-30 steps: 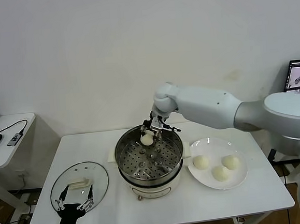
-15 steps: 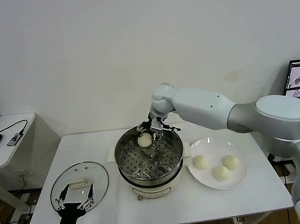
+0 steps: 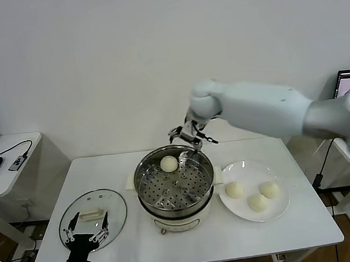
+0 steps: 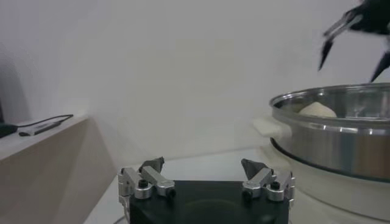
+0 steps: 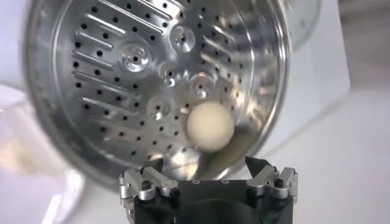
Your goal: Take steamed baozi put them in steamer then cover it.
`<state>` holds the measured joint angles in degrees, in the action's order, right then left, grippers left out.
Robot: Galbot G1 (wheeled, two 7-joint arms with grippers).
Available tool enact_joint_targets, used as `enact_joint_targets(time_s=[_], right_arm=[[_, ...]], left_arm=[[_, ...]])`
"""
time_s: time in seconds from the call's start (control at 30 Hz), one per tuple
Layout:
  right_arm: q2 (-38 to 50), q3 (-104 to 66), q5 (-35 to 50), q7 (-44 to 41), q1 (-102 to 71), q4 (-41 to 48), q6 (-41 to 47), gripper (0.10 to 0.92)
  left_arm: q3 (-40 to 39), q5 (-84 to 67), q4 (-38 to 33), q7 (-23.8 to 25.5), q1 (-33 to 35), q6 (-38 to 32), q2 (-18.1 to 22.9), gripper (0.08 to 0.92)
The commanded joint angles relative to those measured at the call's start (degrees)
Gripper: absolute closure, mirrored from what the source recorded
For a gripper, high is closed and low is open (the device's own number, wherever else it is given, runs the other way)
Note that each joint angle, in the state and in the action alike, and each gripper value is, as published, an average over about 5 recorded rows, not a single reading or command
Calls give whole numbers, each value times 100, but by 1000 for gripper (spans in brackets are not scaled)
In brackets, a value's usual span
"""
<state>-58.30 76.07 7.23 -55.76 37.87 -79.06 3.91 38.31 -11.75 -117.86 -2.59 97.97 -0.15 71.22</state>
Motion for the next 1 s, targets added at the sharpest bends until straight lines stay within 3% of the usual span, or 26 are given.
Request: enact_joint_targets(time_s=[0.03, 0.2, 0.4, 1.0], right_arm=[[1935, -56, 767, -136, 291, -1552, 2449, 203], [2629, -366, 621, -174, -265, -1644, 2468, 203], [2831, -749, 287, -334, -1137, -1404, 2049, 203], [1538, -1612, -801, -602, -2669, 314, 857, 203]], left_arm=[[1, -1, 19, -2, -16, 0, -47, 177], [-11, -3, 41, 1, -49, -2, -107, 177], [-37, -24, 90, -12, -68, -15, -135, 177], [139, -60, 111, 19, -63, 29, -200, 177]])
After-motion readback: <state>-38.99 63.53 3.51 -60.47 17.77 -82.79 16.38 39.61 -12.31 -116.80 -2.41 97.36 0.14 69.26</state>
